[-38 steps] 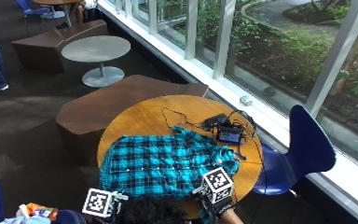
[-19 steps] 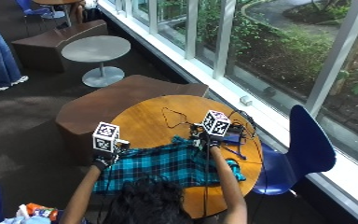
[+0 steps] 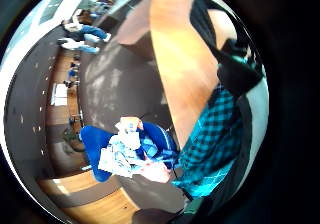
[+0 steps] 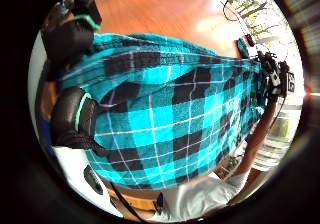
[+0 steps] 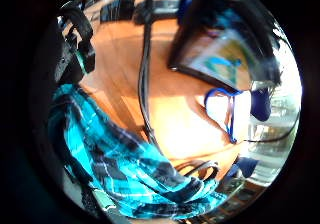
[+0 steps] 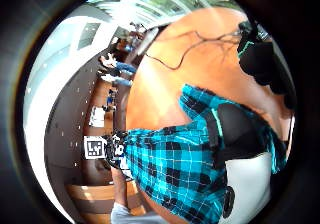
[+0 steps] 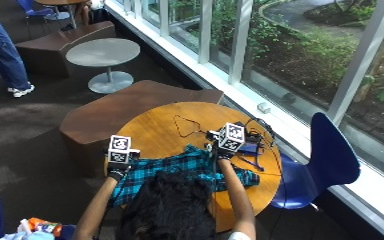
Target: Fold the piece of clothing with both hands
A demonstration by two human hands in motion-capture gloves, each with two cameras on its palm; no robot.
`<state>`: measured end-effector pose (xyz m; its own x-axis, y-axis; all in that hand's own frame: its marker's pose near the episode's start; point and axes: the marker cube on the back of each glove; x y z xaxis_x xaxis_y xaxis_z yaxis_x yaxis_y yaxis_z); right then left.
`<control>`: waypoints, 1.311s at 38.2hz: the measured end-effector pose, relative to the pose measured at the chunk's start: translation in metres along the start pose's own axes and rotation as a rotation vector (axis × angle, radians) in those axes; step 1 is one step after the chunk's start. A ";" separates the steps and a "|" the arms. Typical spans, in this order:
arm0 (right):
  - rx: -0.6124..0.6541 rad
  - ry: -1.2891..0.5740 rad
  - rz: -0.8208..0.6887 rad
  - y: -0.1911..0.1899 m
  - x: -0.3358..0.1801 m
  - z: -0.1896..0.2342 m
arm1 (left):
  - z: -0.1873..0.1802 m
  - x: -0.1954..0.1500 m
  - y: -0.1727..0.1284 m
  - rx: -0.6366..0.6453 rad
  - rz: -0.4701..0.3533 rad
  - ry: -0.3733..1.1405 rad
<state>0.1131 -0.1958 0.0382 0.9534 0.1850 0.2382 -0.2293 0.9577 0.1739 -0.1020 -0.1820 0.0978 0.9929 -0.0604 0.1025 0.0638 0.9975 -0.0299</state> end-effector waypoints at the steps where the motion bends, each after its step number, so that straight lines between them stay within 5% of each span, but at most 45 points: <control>1: 0.035 -0.009 0.024 -0.005 0.008 0.002 | 0.006 -0.003 -0.004 0.026 -0.014 -0.027; 4: 0.099 -0.010 0.094 -0.004 0.029 0.006 | 0.023 -0.005 -0.008 0.086 -0.019 -0.074; 9: 0.145 0.011 0.216 0.055 0.044 -0.002 | 0.033 0.009 0.026 0.121 0.032 -0.074; 15: 0.050 0.084 0.382 0.134 0.050 0.009 | 0.049 0.027 0.073 -0.049 0.046 -0.012; 20: -0.138 0.119 0.440 0.140 0.059 0.041 | 0.072 0.026 0.077 -0.159 0.025 0.075; 26: -0.154 0.156 0.459 0.142 0.062 0.061 | 0.089 0.021 0.074 -0.185 0.030 0.190; 40: 0.131 0.286 0.385 0.129 0.073 0.063 | 0.075 0.072 0.066 -0.196 0.074 0.186; 50: 0.468 -0.181 0.332 0.119 0.029 -0.020 | 0.062 0.089 0.051 -0.191 0.117 0.240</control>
<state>0.1176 -0.0724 0.0462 0.7766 0.3779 0.5041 -0.6106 0.6484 0.4547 -0.0164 -0.1345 0.1668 0.9885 0.0247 -0.1495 -0.0570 0.9748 -0.2157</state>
